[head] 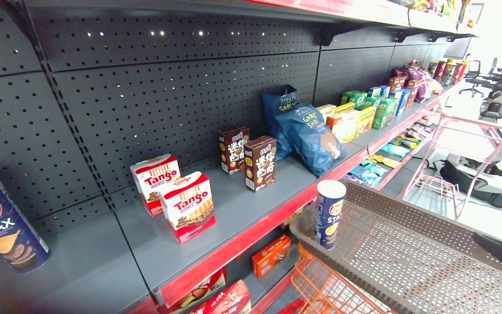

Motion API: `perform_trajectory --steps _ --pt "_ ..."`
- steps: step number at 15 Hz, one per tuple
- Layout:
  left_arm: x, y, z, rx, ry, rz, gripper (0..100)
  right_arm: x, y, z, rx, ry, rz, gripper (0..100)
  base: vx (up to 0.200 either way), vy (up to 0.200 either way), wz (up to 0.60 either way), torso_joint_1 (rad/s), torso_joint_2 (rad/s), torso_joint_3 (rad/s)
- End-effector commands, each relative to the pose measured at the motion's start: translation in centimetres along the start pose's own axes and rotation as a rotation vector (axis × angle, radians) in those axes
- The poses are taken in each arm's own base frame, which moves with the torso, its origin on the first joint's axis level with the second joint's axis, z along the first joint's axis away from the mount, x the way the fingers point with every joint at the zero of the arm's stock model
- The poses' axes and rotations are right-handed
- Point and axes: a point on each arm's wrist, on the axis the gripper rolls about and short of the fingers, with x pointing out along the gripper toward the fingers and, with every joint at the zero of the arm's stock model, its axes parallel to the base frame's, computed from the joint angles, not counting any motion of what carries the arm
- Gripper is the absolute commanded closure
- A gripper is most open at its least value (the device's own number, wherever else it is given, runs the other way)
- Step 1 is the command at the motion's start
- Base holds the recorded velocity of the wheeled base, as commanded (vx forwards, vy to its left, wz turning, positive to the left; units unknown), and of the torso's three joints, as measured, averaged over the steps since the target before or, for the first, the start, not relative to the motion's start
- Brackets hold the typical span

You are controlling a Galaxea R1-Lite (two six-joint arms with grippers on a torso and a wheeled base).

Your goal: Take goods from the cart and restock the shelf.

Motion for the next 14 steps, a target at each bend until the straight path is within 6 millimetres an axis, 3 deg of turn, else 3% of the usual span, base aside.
perform_trajectory --steps 1,4,9,14 --pt "0.0 0.0 0.0 -0.001 -0.001 0.001 0 10.6 0.1 -1.6 -0.063 0.148 0.137 0 0.0 0.0 0.0 0.0 0.0 0.0" --pt "0.0 0.0 0.0 -0.001 -0.001 0.001 0 14.4 1.5 -3.1 -0.074 0.158 0.305 0 0.0 0.0 0.0 0.0 0.0 0.0" --pt "0.0 0.0 0.0 -0.001 -0.001 0.001 0 20.2 2.6 -6.8 -0.088 0.159 0.354 0 0.0 0.0 0.0 0.0 0.0 0.0" --pt "0.0 0.0 0.0 -0.001 -0.001 0.001 0 26.0 2.1 -7.5 -0.099 0.074 0.337 0 0.0 0.0 0.0 0.0 0.0 0.0"
